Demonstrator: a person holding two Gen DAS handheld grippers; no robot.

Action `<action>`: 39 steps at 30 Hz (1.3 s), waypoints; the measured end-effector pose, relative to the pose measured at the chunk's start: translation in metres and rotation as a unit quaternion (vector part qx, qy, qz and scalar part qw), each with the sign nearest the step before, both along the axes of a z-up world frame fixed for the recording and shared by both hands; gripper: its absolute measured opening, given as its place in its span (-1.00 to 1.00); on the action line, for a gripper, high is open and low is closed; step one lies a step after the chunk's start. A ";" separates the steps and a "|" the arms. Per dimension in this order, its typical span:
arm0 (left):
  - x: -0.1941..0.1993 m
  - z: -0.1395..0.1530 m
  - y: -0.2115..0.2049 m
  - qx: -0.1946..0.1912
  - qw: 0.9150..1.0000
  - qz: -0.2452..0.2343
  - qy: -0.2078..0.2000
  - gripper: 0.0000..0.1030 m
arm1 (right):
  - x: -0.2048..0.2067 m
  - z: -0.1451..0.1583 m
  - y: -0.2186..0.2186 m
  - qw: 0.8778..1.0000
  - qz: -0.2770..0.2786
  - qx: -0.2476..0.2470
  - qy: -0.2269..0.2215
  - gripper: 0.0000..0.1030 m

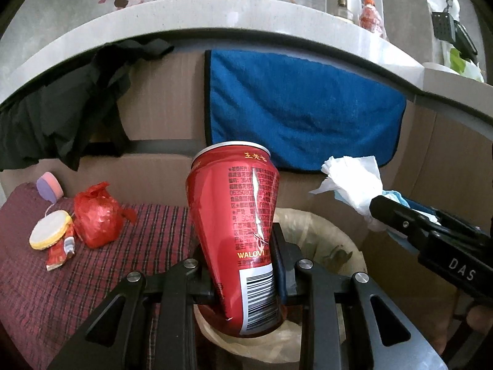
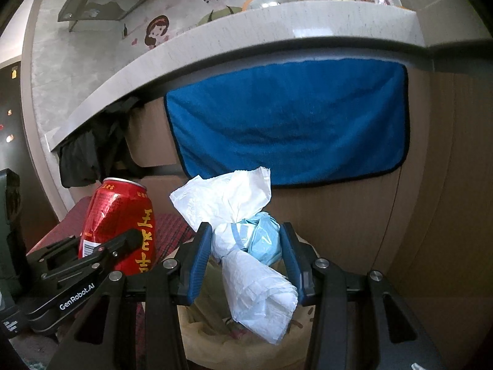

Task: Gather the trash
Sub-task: 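Open both grippers to drop the can and tissue into the bin, then move both grippers back to the table toward the red wrapper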

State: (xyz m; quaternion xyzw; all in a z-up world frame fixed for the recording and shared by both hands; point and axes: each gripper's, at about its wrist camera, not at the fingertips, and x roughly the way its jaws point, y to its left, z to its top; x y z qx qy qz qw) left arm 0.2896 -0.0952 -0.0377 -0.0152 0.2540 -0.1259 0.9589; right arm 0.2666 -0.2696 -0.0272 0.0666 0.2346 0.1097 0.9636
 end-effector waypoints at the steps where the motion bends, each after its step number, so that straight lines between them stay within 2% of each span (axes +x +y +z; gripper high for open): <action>1: 0.001 -0.001 0.000 -0.001 1.000 0.000 0.001 -0.45 | 0.002 -0.002 0.001 1.000 0.000 -0.001 0.002 -0.19; 3: 0.006 -0.002 0.001 -0.007 1.000 -0.004 0.007 -0.45 | 0.006 -0.005 0.001 1.000 -0.002 -0.005 0.005 -0.19; 6: 0.020 -0.007 0.000 -0.020 0.998 -0.041 0.032 -0.41 | 0.014 -0.010 0.001 1.000 0.002 0.003 0.014 -0.16; 7: 0.024 -0.008 0.000 -0.024 0.997 -0.052 0.043 -0.26 | 0.018 -0.013 0.000 1.000 0.003 0.008 0.020 -0.11; 8: 0.028 -0.009 0.002 -0.030 0.997 -0.058 0.051 0.02 | 0.023 -0.016 -0.001 1.000 0.001 0.012 0.028 -0.11; 9: 0.030 -0.010 0.006 -0.041 0.995 -0.065 0.059 0.12 | 0.026 -0.020 -0.002 0.999 -0.001 0.017 0.035 -0.04; 12: 0.034 -0.006 0.019 -0.070 0.993 -0.071 0.068 0.17 | 0.032 -0.027 -0.003 0.998 -0.006 0.024 0.049 0.03; 16: 0.036 0.003 0.045 -0.091 0.993 -0.044 0.063 0.17 | 0.031 -0.029 0.000 0.998 -0.013 0.009 0.063 0.03; 23: 0.022 0.012 0.117 -0.080 0.996 0.029 0.038 0.17 | 0.016 -0.009 0.017 0.999 0.002 -0.007 0.042 0.03; 27: 0.017 0.010 0.165 -0.067 0.995 0.071 0.032 0.17 | 0.008 0.004 0.044 0.999 0.027 -0.010 0.024 0.03; 31: 0.014 0.005 0.224 -0.068 0.990 0.117 0.032 0.17 | 0.009 0.016 0.083 0.998 0.060 -0.023 0.014 0.04; 35: 0.021 -0.003 0.286 -0.078 0.984 0.151 0.049 0.18 | 0.015 0.022 0.127 0.995 0.092 -0.035 0.013 0.03; 39: 0.038 -0.028 0.337 -0.107 0.975 0.167 0.096 0.18 | 0.028 0.017 0.175 0.992 0.119 -0.044 0.020 0.03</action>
